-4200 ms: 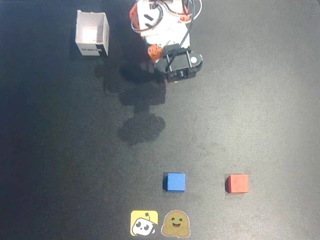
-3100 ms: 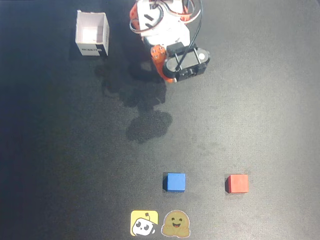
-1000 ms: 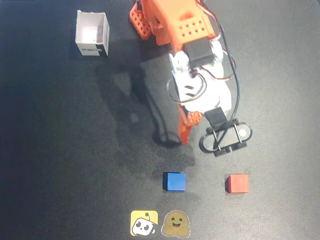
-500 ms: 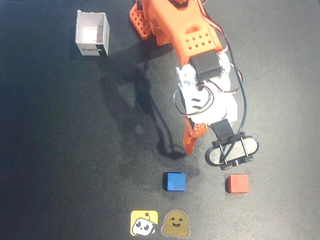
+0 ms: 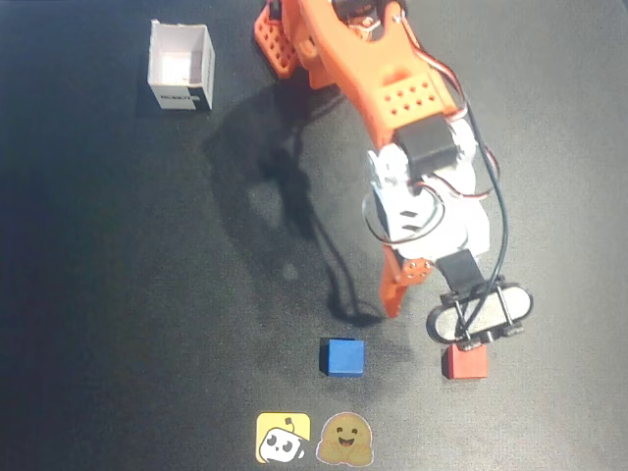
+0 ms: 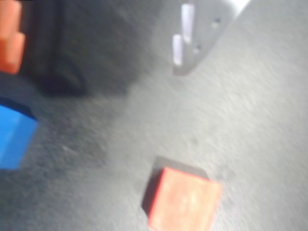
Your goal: Put the red cube on top of the blue cube.
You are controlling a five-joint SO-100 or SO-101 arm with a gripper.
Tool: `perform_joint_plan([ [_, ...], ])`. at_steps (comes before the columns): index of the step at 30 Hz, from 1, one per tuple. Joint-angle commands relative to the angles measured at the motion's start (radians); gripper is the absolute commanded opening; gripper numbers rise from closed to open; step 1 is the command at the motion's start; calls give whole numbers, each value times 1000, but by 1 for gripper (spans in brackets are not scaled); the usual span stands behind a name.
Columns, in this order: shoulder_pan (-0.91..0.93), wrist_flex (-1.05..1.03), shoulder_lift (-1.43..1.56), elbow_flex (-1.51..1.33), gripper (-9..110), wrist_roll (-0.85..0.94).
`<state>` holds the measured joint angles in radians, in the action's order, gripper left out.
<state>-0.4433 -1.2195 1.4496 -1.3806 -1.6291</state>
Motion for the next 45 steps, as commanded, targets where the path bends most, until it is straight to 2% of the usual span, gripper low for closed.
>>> perform_joint_plan([
  [1, -15, 0, -17, 84, 25, -12],
  [16, -95, 67, -190, 206, 25, -118],
  [45, -94, 169, -448, 390, 25, -81],
])
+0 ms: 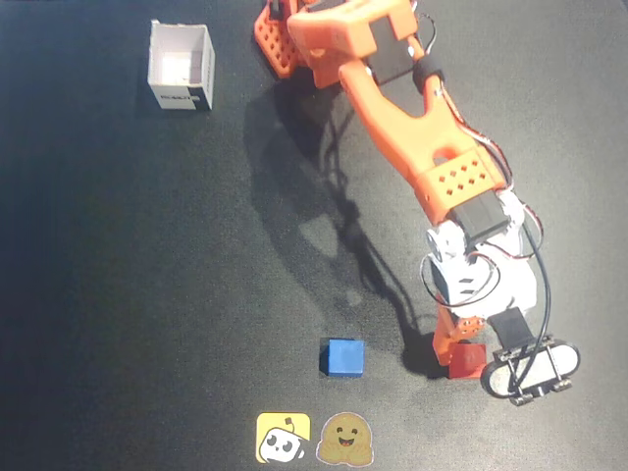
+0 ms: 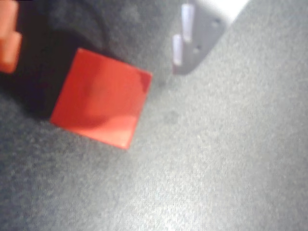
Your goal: Put the red cube on top of the blue cube.
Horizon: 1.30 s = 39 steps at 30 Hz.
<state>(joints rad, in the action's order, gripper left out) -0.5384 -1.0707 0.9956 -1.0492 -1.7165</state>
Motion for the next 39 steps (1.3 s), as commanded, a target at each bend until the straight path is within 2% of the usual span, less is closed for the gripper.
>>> perform_joint_plan([
  [1, 0, 23, -2, 63, 25, 6],
  [22, -3, 86, -114, 58, 25, -17],
  [39, 8, 100, -121, 29, 19, -75],
])
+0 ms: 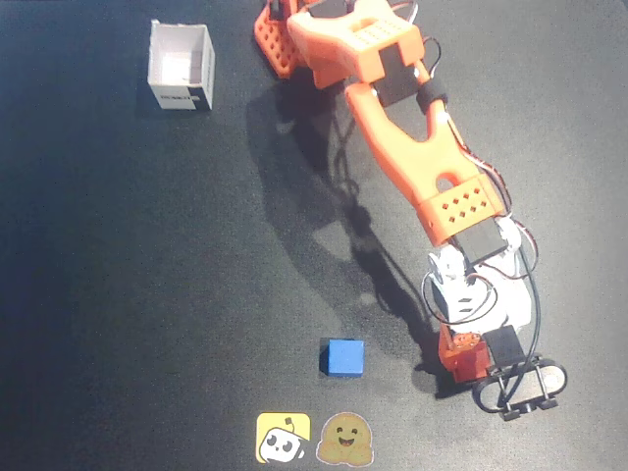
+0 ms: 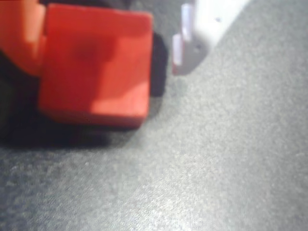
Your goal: Put the red cube on top of the blue cube.
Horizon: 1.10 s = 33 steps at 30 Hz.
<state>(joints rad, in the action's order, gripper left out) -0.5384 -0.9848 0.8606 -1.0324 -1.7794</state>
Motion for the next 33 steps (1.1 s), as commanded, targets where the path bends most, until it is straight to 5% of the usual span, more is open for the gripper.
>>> perform_joint_plan([
  [1, 9, 14, 14, 11, 18, -18],
  [14, 15, 18, 29, -26, 6, -103],
  [33, 98, -129, 206, -75, 6, -41],
])
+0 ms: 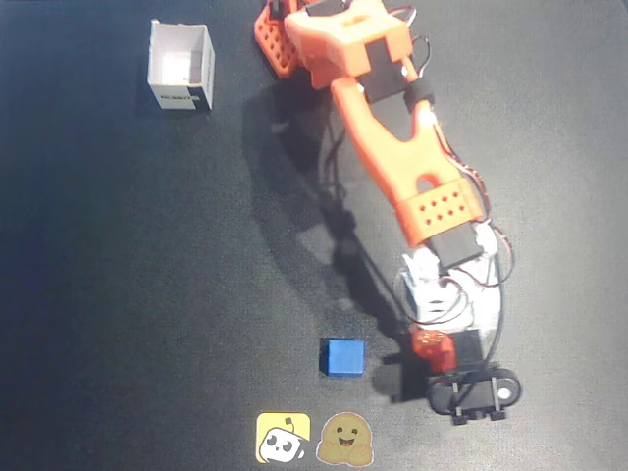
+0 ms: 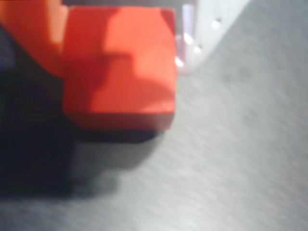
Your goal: Put the red cube on top of the blue cube.
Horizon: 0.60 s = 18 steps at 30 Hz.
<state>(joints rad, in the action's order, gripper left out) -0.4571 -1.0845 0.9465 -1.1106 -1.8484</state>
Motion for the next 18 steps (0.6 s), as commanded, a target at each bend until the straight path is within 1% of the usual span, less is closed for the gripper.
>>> perform_joint_plan([
  [1, 25, -40, 137, -6, 6, 34],
  [9, 77, -120, 247, -52, 6, 66],
  [18, 143, -132, 367, -163, 6, 66],
])
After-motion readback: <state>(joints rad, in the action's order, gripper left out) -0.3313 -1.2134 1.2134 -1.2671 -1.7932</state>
